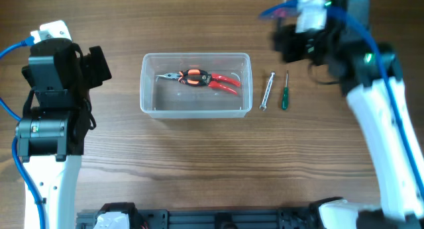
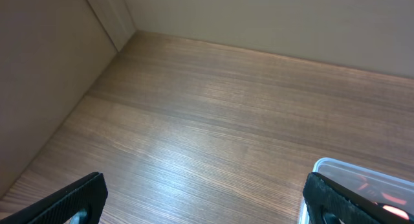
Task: Pack container
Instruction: 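Grasp the black-and-red screwdriver with the right gripper, then place the black-and-red screwdriver into the container and release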
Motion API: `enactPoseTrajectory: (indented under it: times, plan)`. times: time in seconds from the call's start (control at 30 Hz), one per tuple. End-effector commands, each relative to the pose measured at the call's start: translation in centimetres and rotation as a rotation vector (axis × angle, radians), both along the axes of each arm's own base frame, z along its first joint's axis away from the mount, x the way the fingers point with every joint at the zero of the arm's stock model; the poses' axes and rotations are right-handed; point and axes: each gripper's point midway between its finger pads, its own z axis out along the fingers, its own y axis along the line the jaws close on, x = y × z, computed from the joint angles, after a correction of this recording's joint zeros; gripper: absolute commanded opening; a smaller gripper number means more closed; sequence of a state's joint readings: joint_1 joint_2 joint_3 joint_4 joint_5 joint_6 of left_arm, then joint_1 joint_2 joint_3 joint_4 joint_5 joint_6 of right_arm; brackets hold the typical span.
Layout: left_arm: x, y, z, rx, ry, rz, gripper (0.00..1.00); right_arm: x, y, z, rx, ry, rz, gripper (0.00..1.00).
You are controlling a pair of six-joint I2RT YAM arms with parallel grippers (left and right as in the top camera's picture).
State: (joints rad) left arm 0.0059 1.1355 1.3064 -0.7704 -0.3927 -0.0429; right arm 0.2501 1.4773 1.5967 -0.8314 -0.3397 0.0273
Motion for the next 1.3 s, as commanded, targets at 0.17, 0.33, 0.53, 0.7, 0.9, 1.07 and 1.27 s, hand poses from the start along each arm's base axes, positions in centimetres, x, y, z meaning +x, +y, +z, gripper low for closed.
enactPoseTrajectory:
  times: [0.17,0.33,0.53,0.7,0.9,1.07,1.27]
  plan:
    - [0.1,0.3,0.3,0.003,-0.006,0.013,1.0,-9.4,17.7,-7.0,-0.259,-0.2,0.897,0.04]
    - [0.1,0.3,0.2,0.003,-0.005,0.013,1.0,-6.9,19.5,-15.9,-0.435,-0.185,1.033,0.04]
    - [0.1,0.3,0.2,0.003,-0.005,0.013,1.0,-3.7,19.1,-23.6,-0.575,-0.186,1.115,0.04]
    - [0.1,0.3,0.2,0.003,-0.005,0.014,1.0,-3.7,19.1,-26.8,-0.583,-0.128,1.131,0.04]
    - [0.1,0.3,0.2,0.003,-0.005,0.013,1.0,-2.7,19.7,-27.6,-0.586,-0.156,1.11,0.04]
    - [0.1,0.3,0.2,0.003,-0.005,0.013,1.0,-1.9,19.3,-27.8,-0.604,-0.123,1.023,0.49]
    - [0.1,0.3,0.2,0.003,-0.005,0.013,1.0,2.8,17.9,-20.2,-0.637,-0.157,0.626,0.58]
